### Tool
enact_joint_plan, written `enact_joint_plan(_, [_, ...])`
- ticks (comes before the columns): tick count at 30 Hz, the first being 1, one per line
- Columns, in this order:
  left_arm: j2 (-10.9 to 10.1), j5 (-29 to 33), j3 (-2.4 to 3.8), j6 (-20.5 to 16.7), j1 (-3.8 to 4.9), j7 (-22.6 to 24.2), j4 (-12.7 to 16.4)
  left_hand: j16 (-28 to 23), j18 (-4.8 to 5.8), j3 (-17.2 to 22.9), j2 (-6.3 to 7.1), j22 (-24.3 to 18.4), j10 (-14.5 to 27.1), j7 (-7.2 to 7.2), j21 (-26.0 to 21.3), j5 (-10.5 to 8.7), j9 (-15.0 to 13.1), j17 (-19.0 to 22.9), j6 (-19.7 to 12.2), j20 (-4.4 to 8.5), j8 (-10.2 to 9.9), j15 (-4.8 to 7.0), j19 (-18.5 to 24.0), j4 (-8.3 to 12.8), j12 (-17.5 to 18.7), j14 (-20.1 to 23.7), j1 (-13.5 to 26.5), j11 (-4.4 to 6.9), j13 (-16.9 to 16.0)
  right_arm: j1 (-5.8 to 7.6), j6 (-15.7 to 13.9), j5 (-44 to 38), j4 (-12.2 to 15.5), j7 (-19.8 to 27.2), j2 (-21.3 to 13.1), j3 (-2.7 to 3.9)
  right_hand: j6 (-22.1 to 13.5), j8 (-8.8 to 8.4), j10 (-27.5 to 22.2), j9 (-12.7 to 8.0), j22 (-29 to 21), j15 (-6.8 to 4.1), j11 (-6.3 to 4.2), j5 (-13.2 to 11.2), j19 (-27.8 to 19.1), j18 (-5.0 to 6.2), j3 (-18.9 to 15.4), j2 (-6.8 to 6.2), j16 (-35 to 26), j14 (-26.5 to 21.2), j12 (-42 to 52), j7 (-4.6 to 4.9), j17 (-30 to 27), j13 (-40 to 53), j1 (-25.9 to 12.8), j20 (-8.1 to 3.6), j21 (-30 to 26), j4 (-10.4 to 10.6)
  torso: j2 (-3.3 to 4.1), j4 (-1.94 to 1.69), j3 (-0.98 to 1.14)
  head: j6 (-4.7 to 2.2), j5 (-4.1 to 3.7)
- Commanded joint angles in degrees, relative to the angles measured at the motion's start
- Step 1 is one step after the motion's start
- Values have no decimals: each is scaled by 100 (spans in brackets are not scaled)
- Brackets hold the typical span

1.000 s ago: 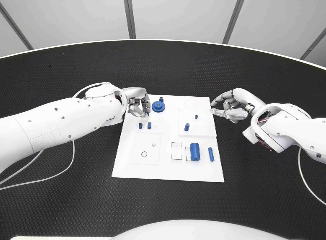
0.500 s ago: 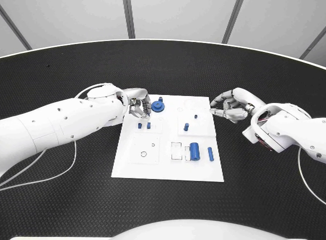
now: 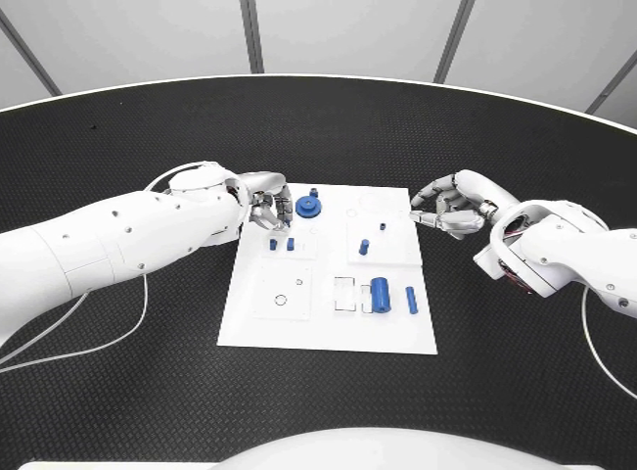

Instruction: Assemble the parts on the task board

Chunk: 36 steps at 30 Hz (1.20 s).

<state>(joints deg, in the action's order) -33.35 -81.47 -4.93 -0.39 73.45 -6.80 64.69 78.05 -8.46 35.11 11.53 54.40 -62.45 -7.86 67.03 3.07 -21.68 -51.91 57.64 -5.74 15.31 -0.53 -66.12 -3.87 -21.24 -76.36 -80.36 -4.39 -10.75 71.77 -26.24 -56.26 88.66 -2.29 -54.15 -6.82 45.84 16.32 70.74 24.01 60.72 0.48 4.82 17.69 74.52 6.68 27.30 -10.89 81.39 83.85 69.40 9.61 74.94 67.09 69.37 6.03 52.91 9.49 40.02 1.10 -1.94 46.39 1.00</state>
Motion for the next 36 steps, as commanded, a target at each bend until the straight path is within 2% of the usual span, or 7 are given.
enact_joint_plan(1, [-3,-2,0,0,0,1,5,-23,56,0,2,0,-36,-17,11,-25,-5,5,41,0,3,20,-38,24,27,-3,-29,9,-7,0,1,0,-1,1,1,0,-47,27,23,-6,-3,-38,-16,28,8,90,37,-7,-21,263,13,12,133,7,41,-12,-16,-1,-4,4,-4,3,12])
enact_joint_plan(22, [-5,-4,0,72,0,17,43,-36,58,5,-8,4,-51,-18,14,-26,-9,39,58,1,5,21,-41,34,31,8,-43,9,-12,0,1,0,10,-3,-12,0,-59,35,22,-15,-9,-38,-15,30,14,90,40,-3,-25,267,14,13,137,3,41,-12,-35,-4,-4,6,4,12,8])
enact_joint_plan(36, [1,-5,-1,152,0,-36,9,-37,59,1,-1,11,-53,-19,18,-26,-9,40,59,2,3,20,-46,37,34,7,-42,8,-14,1,0,0,10,-4,-16,1,-59,35,22,-15,-9,-38,-15,30,14,90,40,-3,-25,267,14,13,137,3,41,-12,-35,-4,-5,0,-3,21,3])
